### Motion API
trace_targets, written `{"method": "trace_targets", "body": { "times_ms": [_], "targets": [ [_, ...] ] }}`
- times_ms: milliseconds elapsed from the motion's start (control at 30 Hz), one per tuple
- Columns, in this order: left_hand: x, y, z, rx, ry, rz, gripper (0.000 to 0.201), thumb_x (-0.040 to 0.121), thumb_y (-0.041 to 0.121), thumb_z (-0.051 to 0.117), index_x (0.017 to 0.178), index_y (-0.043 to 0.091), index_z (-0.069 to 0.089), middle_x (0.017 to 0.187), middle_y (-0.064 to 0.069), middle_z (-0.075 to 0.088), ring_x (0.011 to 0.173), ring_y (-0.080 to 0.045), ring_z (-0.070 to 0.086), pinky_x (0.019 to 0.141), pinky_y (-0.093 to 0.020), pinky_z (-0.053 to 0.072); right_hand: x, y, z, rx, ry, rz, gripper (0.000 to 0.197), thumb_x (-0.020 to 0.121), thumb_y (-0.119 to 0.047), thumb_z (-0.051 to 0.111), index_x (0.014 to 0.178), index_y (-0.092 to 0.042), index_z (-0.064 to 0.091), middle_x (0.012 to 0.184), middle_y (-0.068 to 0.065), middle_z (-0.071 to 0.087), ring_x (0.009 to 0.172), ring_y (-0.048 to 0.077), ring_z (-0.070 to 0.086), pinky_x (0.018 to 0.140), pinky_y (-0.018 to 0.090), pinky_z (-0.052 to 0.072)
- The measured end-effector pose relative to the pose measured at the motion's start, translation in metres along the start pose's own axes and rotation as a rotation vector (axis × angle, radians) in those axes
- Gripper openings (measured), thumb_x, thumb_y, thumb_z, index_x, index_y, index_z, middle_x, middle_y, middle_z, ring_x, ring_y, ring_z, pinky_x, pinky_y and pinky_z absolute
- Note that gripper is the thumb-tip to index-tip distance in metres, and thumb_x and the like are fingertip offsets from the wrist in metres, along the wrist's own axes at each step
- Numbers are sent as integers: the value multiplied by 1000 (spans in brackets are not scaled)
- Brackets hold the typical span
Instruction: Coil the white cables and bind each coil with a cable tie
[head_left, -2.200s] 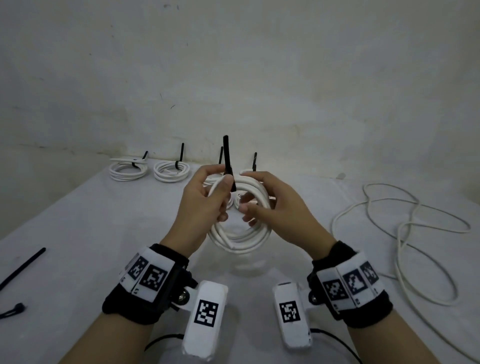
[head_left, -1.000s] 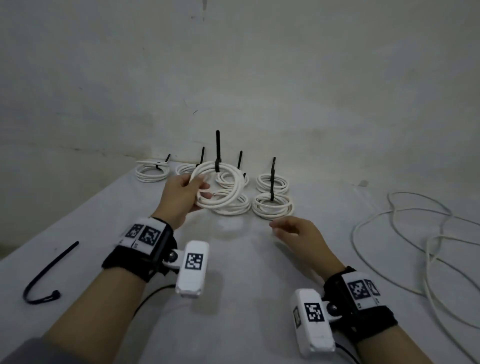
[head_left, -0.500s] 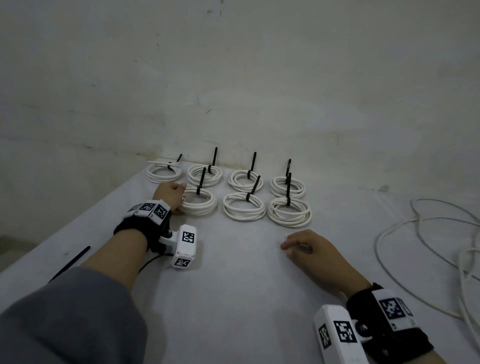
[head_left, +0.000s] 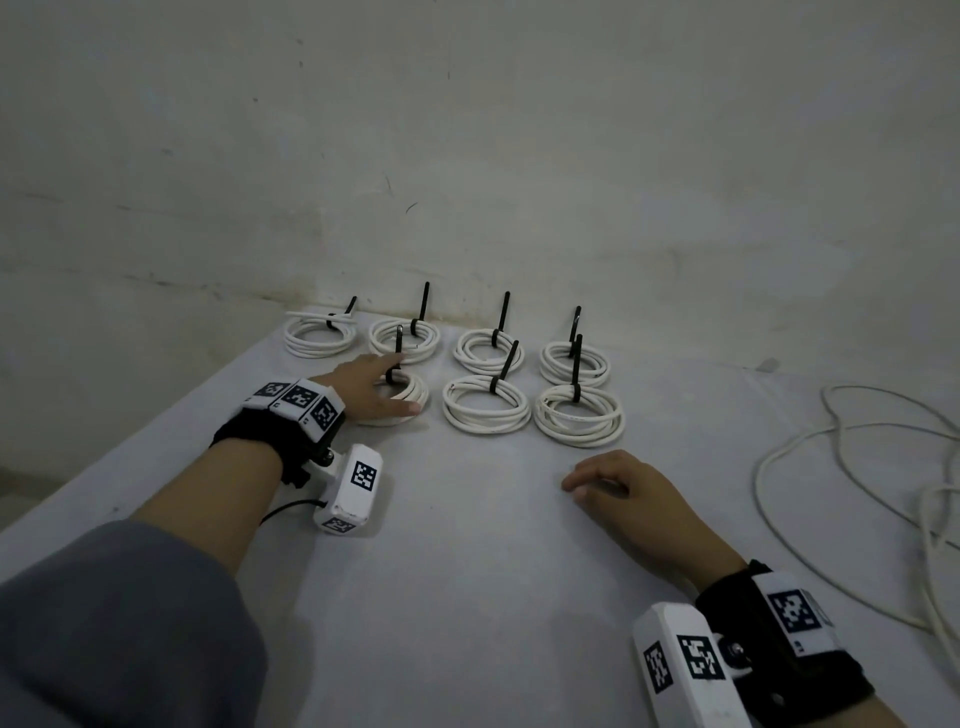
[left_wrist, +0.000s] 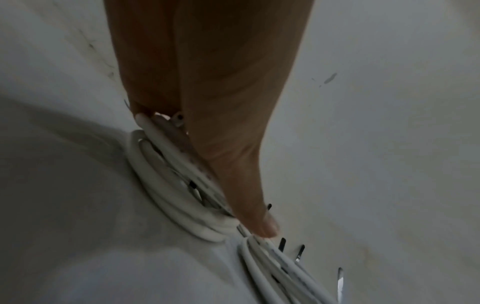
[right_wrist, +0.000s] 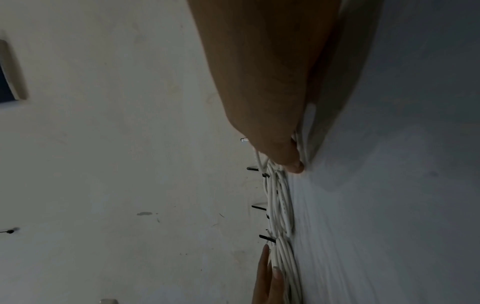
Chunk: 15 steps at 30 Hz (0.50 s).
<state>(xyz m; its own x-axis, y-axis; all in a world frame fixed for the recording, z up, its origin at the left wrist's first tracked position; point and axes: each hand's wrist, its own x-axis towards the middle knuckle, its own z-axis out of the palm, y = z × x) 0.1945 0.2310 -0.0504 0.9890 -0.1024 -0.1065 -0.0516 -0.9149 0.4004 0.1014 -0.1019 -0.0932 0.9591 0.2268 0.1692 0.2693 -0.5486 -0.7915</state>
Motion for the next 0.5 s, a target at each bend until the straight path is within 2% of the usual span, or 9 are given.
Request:
{"method": "trace_targets", "body": {
  "times_ms": [100,300,400,500],
  "targets": [
    [2,-2,-6,-5,1,0,89,80,46,69,150,21,21,154,-7,27,140,-24,29,111,-34,25,0,0,0,1,2,7,20,85,-12,66,83,-31,72,103,-11,61,100,2,59,87,15,41],
    [1,0,-8,-4,73,-25,83,77,47,72,144,17,35,148,-4,39,135,-23,38,107,-30,29,-2,-6,0,4,1,37,18,86,-13,66,83,-31,71,104,-8,61,98,2,59,85,12,40],
    [-1,6,-8,-44,219,11,61,80,41,72,131,17,52,138,-8,51,126,-26,47,101,-31,36,-5,-10,-2,-14,19,53,18,87,-14,64,82,-31,69,99,-9,64,90,-1,59,72,3,40],
    [-8,17,-8,-184,410,150,27,86,19,67,112,11,65,119,-9,63,110,-26,58,87,-30,42,-6,-21,-2,93,84,49,17,90,-9,62,82,-22,71,85,-6,68,78,5,61,63,4,42]
  ]
}}
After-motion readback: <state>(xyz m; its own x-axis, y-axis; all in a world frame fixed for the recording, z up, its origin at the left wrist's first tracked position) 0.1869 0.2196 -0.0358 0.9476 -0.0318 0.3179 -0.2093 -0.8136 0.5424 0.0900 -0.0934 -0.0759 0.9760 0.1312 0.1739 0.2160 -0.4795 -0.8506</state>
